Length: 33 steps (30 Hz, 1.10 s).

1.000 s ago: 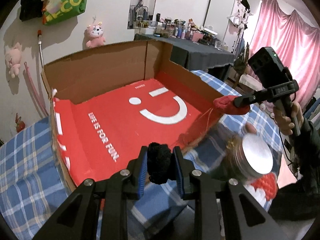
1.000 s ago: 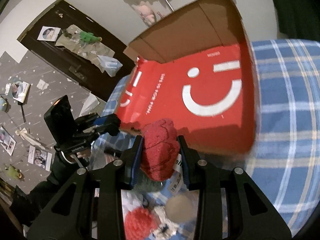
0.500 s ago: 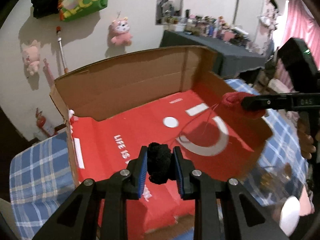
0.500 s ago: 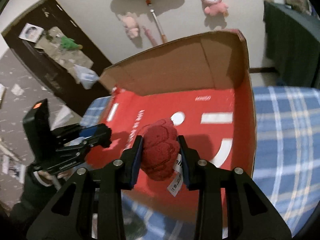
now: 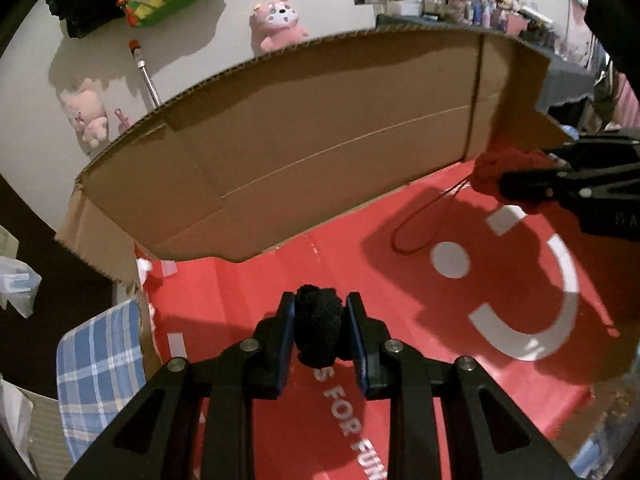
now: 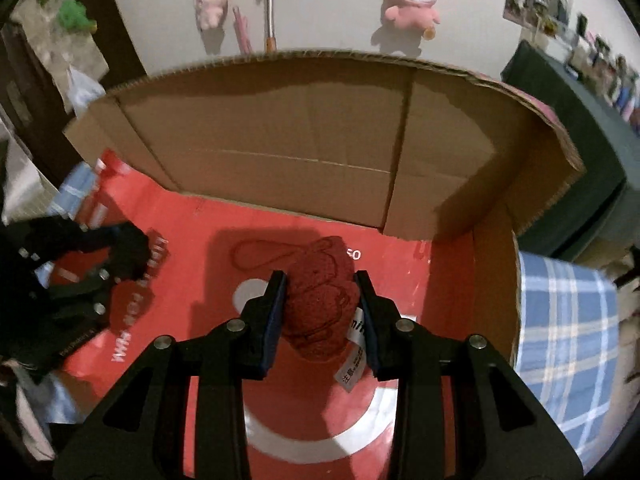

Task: Organize soft objects
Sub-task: 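Open the right tool to drop the red ball while the left tool releases the pom-pom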

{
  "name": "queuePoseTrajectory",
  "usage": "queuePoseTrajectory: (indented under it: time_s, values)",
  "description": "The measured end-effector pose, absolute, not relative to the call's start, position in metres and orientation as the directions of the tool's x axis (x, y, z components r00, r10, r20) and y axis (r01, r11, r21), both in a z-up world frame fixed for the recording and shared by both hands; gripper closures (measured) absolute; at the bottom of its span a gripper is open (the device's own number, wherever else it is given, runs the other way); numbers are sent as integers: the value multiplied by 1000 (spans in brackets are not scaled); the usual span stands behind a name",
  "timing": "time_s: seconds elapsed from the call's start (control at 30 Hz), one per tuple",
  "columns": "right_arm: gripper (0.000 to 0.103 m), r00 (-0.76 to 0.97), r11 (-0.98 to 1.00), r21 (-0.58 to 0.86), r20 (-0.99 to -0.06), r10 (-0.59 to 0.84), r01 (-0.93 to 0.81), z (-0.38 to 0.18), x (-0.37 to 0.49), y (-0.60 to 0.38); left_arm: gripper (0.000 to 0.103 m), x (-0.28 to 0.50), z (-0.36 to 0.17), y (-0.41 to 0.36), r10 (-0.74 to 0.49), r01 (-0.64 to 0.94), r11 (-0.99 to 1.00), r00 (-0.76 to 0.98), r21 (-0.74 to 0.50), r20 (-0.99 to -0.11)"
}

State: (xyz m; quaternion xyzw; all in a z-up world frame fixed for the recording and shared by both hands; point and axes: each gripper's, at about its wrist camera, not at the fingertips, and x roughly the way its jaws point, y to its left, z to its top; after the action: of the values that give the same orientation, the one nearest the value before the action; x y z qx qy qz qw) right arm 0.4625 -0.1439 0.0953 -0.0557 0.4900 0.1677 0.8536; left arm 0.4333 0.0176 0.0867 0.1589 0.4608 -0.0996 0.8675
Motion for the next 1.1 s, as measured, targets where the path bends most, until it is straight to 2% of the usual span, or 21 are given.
queuePoseTrajectory:
  time_s: [0.17,0.5,0.6,0.63,0.7,0.73,1.0,1.07,1.1]
  values:
    - [71,468,946,-19,-872,142,-323,82,473,-143,75,445,81,20,19,288,934,551,211,-834]
    - [69,459,949,-98,-887,53,-299,66,474,-144,72,446,65,23,83,266,929,530,258,-844]
    - [69,455,946,-116,-890,36,-302,66,469,-141,67,447,65,27,77,259,934,530,247,-845]
    - [68,457,945,-123,-889,30,-302,66,467,-140,66,447,65,28,81,253,935,528,248,-845]
    - [56,463,942,-148,-886,9,-302,67,470,-138,64,446,64,29,80,248,938,525,242,-847]
    - [49,464,940,-159,-886,0,-302,67,468,-137,61,446,65,30,77,248,939,523,238,-849]
    - [46,480,935,-181,-877,-13,-306,84,445,-123,40,435,75,35,55,236,947,548,217,-835]
    - [42,488,936,-177,-873,-6,-304,93,440,-123,30,429,82,37,39,224,954,562,197,-826]
    - [39,497,937,-177,-868,-3,-302,99,434,-123,28,425,87,38,30,220,957,573,190,-819]
